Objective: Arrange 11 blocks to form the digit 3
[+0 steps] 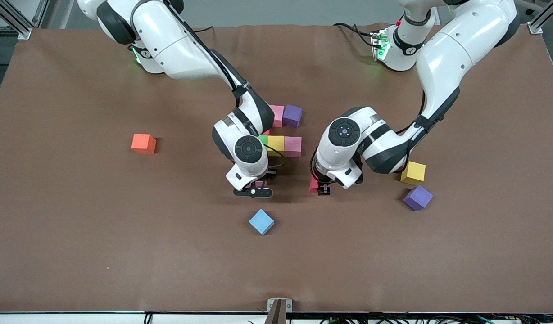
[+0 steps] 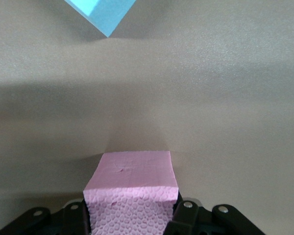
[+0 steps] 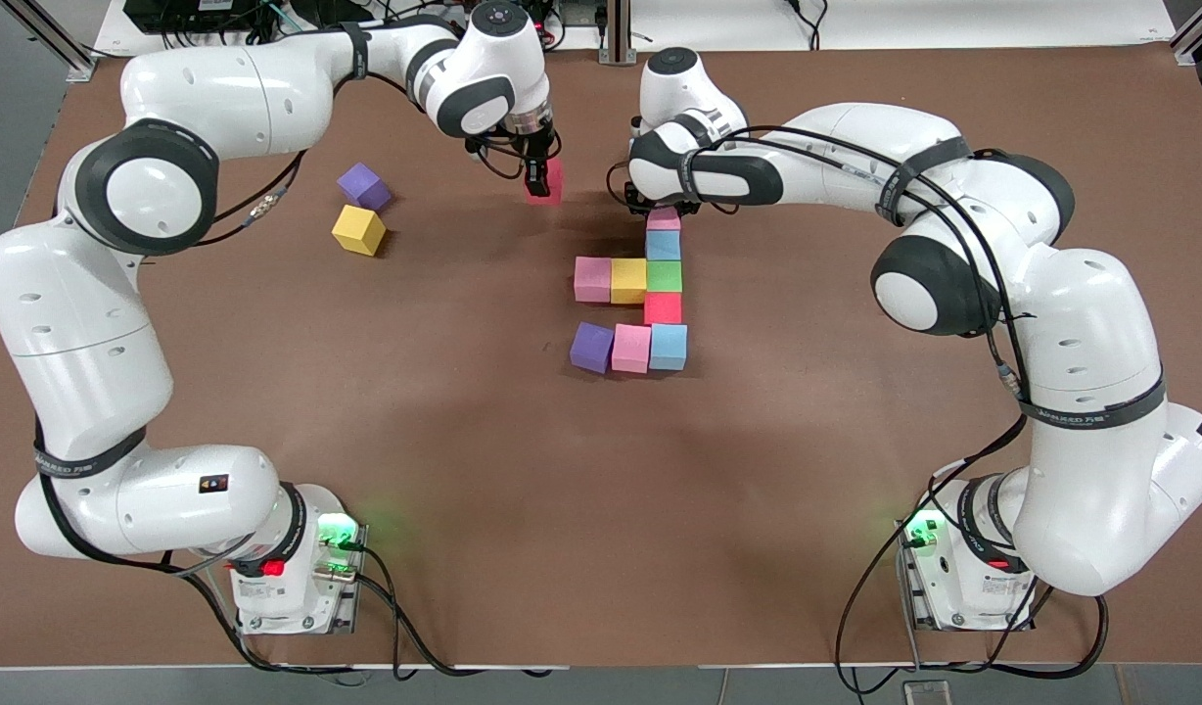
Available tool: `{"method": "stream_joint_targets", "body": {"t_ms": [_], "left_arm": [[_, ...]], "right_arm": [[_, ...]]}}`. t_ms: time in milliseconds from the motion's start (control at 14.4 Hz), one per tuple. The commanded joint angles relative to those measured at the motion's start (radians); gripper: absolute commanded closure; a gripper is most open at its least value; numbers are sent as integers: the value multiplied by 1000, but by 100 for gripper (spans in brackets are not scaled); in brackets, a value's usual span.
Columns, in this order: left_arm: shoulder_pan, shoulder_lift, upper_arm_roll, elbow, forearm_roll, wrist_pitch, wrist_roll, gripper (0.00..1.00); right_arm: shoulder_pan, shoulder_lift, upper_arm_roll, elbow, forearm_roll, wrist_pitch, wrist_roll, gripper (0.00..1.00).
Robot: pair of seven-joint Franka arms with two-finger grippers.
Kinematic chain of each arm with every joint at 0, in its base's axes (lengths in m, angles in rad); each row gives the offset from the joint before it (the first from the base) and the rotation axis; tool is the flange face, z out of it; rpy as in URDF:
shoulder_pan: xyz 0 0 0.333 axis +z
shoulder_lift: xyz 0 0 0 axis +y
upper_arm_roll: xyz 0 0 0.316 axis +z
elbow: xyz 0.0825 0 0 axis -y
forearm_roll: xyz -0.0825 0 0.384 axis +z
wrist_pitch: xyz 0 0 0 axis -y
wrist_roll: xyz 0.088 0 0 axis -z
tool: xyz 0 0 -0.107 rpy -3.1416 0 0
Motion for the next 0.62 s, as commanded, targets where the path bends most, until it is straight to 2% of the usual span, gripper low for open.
{"method": "stream_joint_targets", "body": {"t_ms": [0, 417, 486, 556], "left_arm": [[-14, 2, 9, 20, -19, -4, -1, 76], [-14, 2, 9, 20, -21, -4, -1, 76], [-14, 2, 9, 20, -21, -4, -1, 76], [-14, 2, 9, 20, -21, -4, -1, 76]], "right_arm": [[15, -16, -7, -24, -5, 1, 21, 98], [15, -17, -7, -21, -7, -1, 19, 98], [13, -17, -7, -21, -7, -1, 18, 93], [12, -17, -7, -21, -7, -4, 11, 81]]}}
